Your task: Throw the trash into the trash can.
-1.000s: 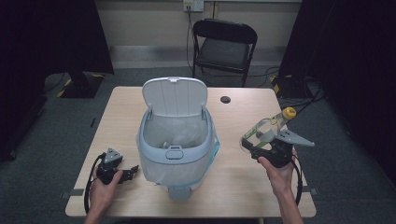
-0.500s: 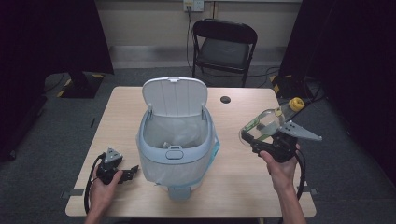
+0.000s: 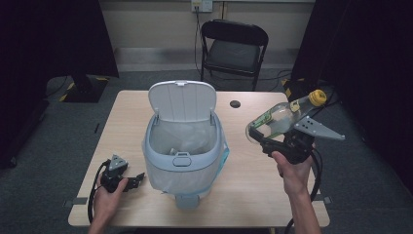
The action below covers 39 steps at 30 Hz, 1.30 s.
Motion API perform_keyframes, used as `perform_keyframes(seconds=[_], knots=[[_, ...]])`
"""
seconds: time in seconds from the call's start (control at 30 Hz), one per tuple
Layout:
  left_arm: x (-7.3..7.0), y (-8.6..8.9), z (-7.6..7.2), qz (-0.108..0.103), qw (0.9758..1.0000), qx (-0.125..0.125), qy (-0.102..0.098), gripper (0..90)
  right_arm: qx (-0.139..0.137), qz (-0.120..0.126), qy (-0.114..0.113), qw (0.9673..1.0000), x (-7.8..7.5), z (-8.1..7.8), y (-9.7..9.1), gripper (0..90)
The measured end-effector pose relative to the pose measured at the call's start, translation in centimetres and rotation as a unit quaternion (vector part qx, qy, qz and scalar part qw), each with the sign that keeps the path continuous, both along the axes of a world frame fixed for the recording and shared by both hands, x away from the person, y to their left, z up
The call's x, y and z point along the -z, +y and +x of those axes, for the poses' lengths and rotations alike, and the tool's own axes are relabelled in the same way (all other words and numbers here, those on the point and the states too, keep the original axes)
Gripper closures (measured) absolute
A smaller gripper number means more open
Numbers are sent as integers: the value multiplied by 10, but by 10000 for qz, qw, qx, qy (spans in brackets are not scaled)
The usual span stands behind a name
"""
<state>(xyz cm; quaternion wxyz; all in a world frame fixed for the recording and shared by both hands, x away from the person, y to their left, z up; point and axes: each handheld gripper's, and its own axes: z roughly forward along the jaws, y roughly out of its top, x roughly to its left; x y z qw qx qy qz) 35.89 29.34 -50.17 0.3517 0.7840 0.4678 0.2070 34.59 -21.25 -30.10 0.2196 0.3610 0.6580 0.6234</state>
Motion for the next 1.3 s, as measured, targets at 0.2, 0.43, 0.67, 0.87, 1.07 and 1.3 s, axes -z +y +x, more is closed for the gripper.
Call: perform_keyframes(seconds=[0.2, 0.43, 0.67, 0.87, 1.07, 1.3], knots=[[0, 0, 0, 1, 10000, 0, -1, 194, -149, 55, -117, 9998, -15, 0, 9, 274], [0, 0, 0, -5, 10000, -7, -4, 194, -485, 108, -354, 9981, -33, 2, 25, 274], [0, 0, 0, 1, 10000, 1, 1, 193, -724, 122, -519, 9959, -48, 2, 41, 274], [0, 0, 0, -1, 10000, 0, 1, 193, -915, 130, -594, 9939, -58, 0, 56, 273], [0, 0, 0, -9, 10000, -4, 0, 193, -1170, 74, -591, 9913, -66, 2, 73, 274], [0, 0, 0, -9, 10000, -4, 0, 193, -1488, 4, -626, 9869, -71, 6, 97, 273]])
